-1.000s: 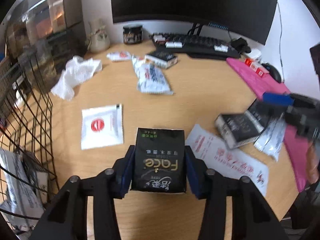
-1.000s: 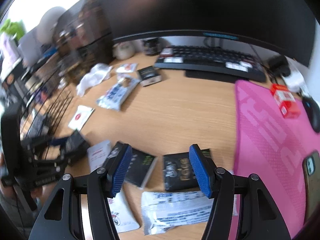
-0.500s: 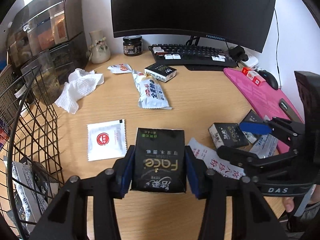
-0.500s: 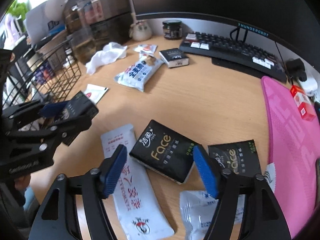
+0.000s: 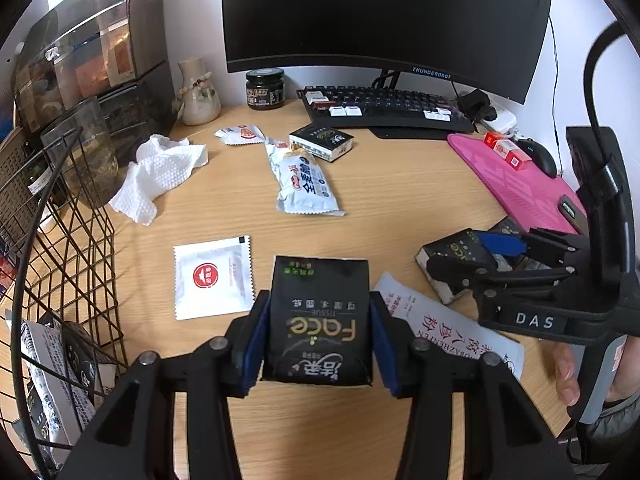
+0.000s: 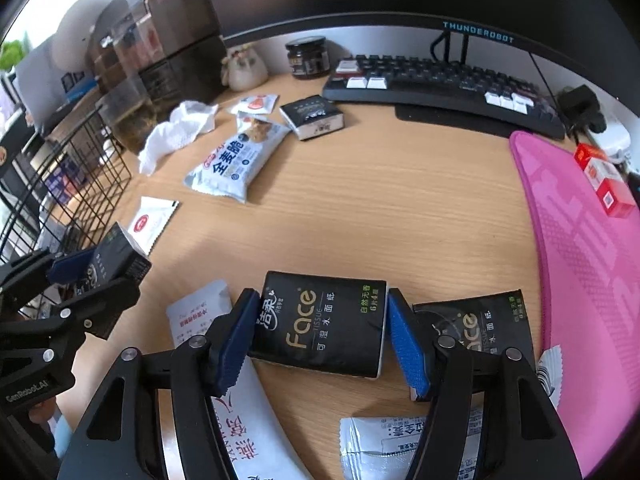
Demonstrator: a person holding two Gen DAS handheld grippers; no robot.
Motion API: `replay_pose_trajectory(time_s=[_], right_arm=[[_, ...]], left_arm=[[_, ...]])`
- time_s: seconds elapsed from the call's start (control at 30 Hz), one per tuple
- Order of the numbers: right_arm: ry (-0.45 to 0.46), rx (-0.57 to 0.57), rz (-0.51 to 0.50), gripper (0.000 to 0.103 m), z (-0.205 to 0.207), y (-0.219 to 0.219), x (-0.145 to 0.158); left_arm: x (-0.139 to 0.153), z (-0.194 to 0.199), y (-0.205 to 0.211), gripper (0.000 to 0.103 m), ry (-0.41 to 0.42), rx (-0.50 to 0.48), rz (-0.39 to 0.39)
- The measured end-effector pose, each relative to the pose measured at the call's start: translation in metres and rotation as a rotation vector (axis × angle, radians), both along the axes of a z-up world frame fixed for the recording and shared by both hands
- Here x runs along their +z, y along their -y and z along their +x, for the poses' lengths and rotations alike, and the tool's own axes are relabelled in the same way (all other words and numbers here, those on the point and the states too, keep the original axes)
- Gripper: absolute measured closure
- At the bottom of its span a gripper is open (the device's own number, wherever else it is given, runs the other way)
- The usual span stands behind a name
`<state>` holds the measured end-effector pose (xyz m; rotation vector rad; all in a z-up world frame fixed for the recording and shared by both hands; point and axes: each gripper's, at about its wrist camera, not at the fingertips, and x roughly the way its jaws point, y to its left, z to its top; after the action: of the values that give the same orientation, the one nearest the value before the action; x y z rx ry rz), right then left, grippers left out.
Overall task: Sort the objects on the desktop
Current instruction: 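Grasp a black Face tissue pack with the left gripper while the right grasps another, then carry both tissue packs over the wire basket and open both grippers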
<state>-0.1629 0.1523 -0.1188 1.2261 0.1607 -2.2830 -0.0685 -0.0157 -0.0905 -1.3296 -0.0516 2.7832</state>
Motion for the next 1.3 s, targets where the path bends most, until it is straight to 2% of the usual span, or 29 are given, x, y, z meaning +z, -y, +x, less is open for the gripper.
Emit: replay_pose_trajectory(time_s=[0.3, 0.5, 0.7, 0.87, 1.0, 1.17, 1.3], right_arm=[[-0.032, 0.007, 0.004, 0.040, 0.007, 0.000, 0.009], [-0.112, 0.013, -0.035, 0.040, 0.019, -0.002, 0.049], [-0.194, 0.070, -0.109, 0.040, 0.042, 0.015, 0.098], [-0.251, 0.186, -0.161, 0.040, 0.071, 0.057, 0.131], [-0.271, 0.311, -0.194, 0.040, 0.098, 0.106, 0.148], [-0.266, 0.460, -0.211, 0.039, 0.132, 0.170, 0.151], [-0.234, 0.540, -0.191, 0.039, 0.152, 0.213, 0.136]], left_arm=[[0.009, 0.004, -0.002, 0.051, -0.018, -0.007, 0.012], [0.040, 0.016, -0.002, 0.051, -0.097, 0.003, 0.040], [0.088, 0.042, 0.012, 0.051, -0.222, 0.050, 0.046], [0.121, 0.075, 0.045, 0.051, -0.313, 0.154, 0.015], [0.131, 0.104, 0.088, 0.051, -0.336, 0.283, -0.006], [0.125, 0.138, 0.141, 0.051, -0.315, 0.432, -0.018], [0.106, 0.150, 0.175, 0.051, -0.269, 0.519, -0.011]])
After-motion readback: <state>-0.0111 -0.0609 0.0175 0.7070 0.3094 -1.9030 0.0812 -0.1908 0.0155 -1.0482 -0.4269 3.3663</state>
